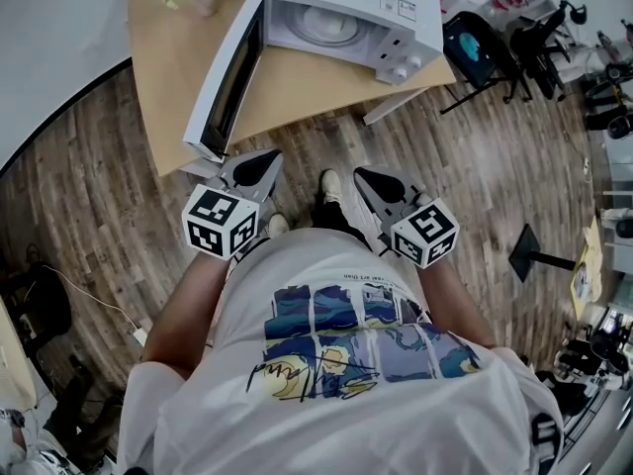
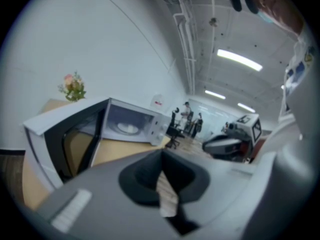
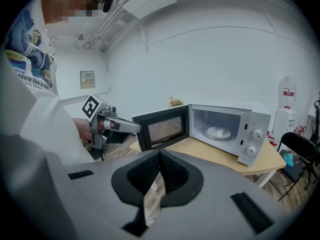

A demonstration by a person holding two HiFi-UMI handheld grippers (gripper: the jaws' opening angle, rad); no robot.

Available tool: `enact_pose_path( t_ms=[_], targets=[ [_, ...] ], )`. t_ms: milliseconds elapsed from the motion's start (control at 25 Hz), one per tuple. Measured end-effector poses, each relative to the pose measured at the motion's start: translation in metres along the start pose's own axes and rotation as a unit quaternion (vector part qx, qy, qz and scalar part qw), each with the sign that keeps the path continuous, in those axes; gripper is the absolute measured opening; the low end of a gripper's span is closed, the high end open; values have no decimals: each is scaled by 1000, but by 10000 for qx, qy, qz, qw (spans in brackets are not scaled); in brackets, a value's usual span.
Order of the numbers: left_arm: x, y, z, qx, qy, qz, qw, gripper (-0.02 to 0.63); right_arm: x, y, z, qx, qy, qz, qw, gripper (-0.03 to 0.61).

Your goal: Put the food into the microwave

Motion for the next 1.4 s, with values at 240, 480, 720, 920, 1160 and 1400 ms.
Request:
enact_pose_path(
  t_ms=[240, 480, 720, 920, 1160, 1400],
  targets=[
    [-3, -2, 2, 40, -17, -3, 10000, 9, 0, 1, -4, -42, 3, 5, 10000, 8],
    [-9, 0, -2, 54, 15, 39, 10000, 9, 1, 4, -7, -122, 21, -33, 9999, 8],
    [-11, 0, -2, 27, 15, 38, 10000, 9, 0, 8, -6, -156, 1, -23, 9999, 8],
    [-10, 0, -2, 33, 13, 49, 10000, 9, 0, 8, -7, -159, -5, -11, 9999, 8],
    [-8, 0, -1, 39, 25, 26, 10000, 9, -1, 7, -5, -156, -8, -7, 9999, 7],
    [-5, -2, 0, 23, 17, -6, 10000, 9, 0, 4, -5, -186, -39, -47, 9998, 6]
  ],
)
Point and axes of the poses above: the fingertips, and each gripper's own axes: x forward along the fingers, z to its right, y out of its top, the point moved 8 cm from there along -x, backward along the fingers, and after that the axes turned 11 degrees about -z, right-handed, at the moved point
